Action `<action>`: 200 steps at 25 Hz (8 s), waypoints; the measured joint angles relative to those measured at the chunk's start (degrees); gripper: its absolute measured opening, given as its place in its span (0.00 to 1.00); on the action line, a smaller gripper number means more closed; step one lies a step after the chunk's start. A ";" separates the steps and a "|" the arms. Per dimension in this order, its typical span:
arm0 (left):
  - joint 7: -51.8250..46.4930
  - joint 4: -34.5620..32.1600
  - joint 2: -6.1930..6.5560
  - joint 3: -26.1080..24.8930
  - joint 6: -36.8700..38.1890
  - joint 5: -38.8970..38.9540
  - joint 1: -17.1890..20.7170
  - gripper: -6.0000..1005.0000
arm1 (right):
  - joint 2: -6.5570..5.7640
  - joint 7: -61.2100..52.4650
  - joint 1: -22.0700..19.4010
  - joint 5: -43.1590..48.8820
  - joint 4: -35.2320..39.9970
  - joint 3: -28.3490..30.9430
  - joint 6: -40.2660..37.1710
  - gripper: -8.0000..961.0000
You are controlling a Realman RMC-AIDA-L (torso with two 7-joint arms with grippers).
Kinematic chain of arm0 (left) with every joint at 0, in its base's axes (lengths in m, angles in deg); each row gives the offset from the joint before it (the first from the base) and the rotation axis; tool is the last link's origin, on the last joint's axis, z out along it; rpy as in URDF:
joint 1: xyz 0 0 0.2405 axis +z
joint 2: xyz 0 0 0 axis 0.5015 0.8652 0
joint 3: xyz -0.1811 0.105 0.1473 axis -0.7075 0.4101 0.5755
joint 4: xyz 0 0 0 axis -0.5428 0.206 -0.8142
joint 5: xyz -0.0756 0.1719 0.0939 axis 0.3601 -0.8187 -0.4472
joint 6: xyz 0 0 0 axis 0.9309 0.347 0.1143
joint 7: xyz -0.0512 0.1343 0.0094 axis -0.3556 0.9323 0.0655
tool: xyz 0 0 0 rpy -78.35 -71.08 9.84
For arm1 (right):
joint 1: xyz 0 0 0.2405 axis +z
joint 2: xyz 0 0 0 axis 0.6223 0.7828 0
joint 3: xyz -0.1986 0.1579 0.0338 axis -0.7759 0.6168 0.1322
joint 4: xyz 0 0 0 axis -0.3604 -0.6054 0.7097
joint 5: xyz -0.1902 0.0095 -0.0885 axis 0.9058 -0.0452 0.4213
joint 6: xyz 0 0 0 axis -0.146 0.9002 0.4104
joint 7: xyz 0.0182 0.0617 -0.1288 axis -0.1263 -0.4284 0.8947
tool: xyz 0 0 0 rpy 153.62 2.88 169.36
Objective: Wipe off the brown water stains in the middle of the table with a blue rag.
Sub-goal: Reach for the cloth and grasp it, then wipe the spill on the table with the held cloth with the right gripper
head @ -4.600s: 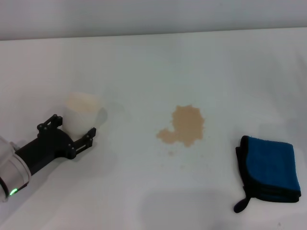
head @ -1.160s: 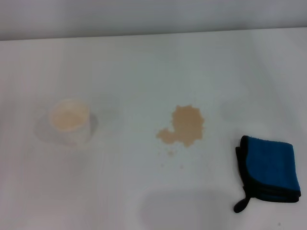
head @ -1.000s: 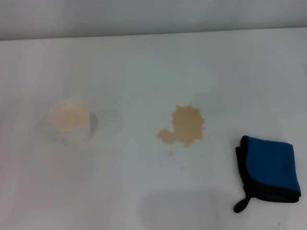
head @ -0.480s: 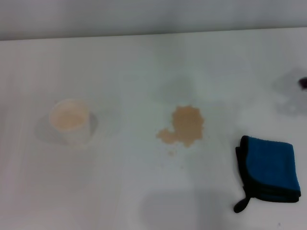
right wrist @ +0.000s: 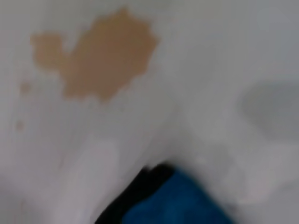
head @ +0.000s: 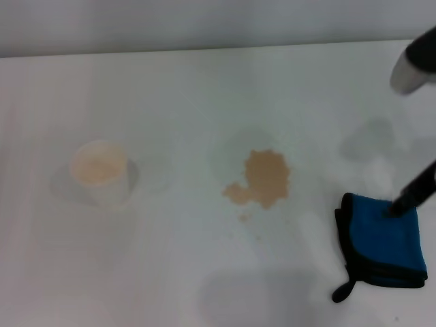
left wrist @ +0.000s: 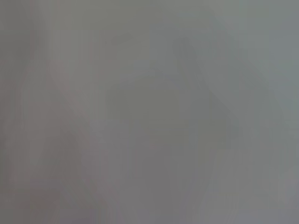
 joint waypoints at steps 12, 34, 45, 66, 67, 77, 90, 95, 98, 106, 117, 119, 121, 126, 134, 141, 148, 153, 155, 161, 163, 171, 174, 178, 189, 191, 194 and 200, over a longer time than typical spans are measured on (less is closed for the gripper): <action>0.12 0.07 -0.27 0.00 0.60 -0.15 -0.12 0.87 | -0.01 -1.76 0.93 3.99 -6.21 -3.63 -1.21 0.74; 0.20 0.24 -0.26 0.36 0.77 -0.51 -1.31 0.87 | -0.01 2.38 4.16 2.50 -16.26 -3.29 -3.35 0.68; 0.31 0.24 -0.19 0.35 0.77 -0.55 -1.65 0.87 | 0.03 2.18 4.99 2.48 -17.35 -3.30 -4.38 0.62; 0.33 -0.01 -0.17 0.38 0.76 -0.58 -1.15 0.87 | 0.07 3.97 6.67 0.86 -15.00 -5.83 -8.19 0.12; 0.34 0.00 -0.17 0.40 0.76 -0.60 -1.26 0.87 | 0.08 3.97 6.97 0.64 -15.12 -5.73 -8.76 0.12; 0.71 0.11 -0.08 0.53 0.76 -0.63 -2.02 0.87 | 0.22 5.62 12.31 -3.11 -17.80 -9.18 -13.31 0.11; 1.20 0.25 -0.09 0.63 1.04 -0.83 -2.41 0.87 | 0.65 7.50 22.36 -16.99 -23.80 -21.91 -20.08 0.11; 1.21 0.24 -0.21 0.66 1.38 -0.89 -2.92 0.87 | 0.81 8.52 25.05 -21.55 -24.07 -26.57 -21.09 0.11; 1.21 0.24 -0.26 0.79 1.39 -0.89 -2.98 0.87 | 0.87 8.66 26.20 -22.31 -25.54 -28.21 -22.59 0.11; 1.21 0.24 -0.35 1.32 1.39 -0.89 -2.80 0.87 | 0.76 8.79 29.38 -21.79 -34.94 -29.95 -29.44 0.11; 1.21 0.24 -0.26 1.32 1.51 -2.03 -3.12 0.87 | 0.25 9.30 30.51 -15.30 -41.20 -25.01 -34.76 0.11; 1.21 0.24 -0.22 1.32 1.55 -2.19 -3.14 0.87 | 0.03 9.42 30.56 -13.86 -42.05 -22.95 -35.36 0.11; 1.22 0.24 -0.25 1.32 1.56 -2.20 -3.14 0.87 | -0.07 9.59 30.55 -11.06 -42.71 -20.23 -35.71 0.11; 1.21 0.24 -0.29 1.32 1.43 -2.21 -3.10 0.87 | -0.06 9.69 29.65 -2.73 -43.45 -13.69 -35.85 0.11; 1.21 -0.07 -0.18 1.32 1.55 -2.21 -3.21 0.87 | -0.32 9.68 29.56 3.47 -46.76 -8.40 -37.02 0.11; 1.21 0.03 -0.17 1.32 1.56 -2.20 -3.93 0.87 | 0.37 13.71 29.49 0.62 -47.11 -7.99 -34.51 0.11; 1.21 0.23 -0.25 1.32 1.64 -2.20 -4.33 0.87 | 0.51 23.39 29.81 -11.56 -46.28 -8.25 -26.49 0.11; 1.21 0.24 -0.34 1.32 1.65 -2.20 -4.35 0.87 | 0.63 29.00 29.66 -15.35 -46.12 -8.25 -20.14 0.11; 1.21 0.28 -0.38 1.32 1.65 -2.20 -4.36 0.87 | 0.78 30.98 29.53 -16.13 -46.38 -8.53 -18.31 0.11; 1.21 0.95 -0.44 1.40 1.65 -2.23 -4.63 0.87 | 0.65 35.15 27.82 -20.26 -46.27 -11.20 -15.96 0.11; 1.21 1.01 -0.44 1.44 1.65 -2.24 -4.64 0.87 | 0.33 34.25 27.07 -20.13 -46.00 -10.96 -19.52 0.11; 1.21 1.04 -0.43 2.10 1.64 -2.29 -4.70 0.87 | -0.15 28.35 26.60 -15.92 -46.29 -10.54 -31.83 0.10; 1.21 1.03 -0.43 2.12 1.62 -2.30 -4.67 0.87 | -0.24 26.02 26.59 -12.63 -46.78 -8.78 -35.41 0.10; 1.21 1.04 -0.43 2.12 1.34 -2.30 -4.47 0.87 | -0.07 22.87 26.59 -8.54 -46.84 -6.91 -37.30 0.10; 1.21 1.03 -0.43 2.63 1.36 -2.29 -4.79 0.87 | -0.23 12.52 24.60 0.58 -46.95 -5.28 -44.36 0.10; 1.21 1.03 -0.43 2.76 1.38 -2.29 -4.84 0.87 | -0.38 11.99 23.87 0.91 -46.95 -3.47 -44.72 0.10; 1.21 1.03 -0.43 2.80 1.46 -2.29 -4.89 0.87 | -0.46 11.82 22.74 2.66 -46.60 0.69 -44.62 0.10; 1.21 1.03 -0.37 2.86 1.50 -2.29 -5.04 0.87 | -0.54 11.72 20.79 6.94 -46.12 7.74 -44.34 0.10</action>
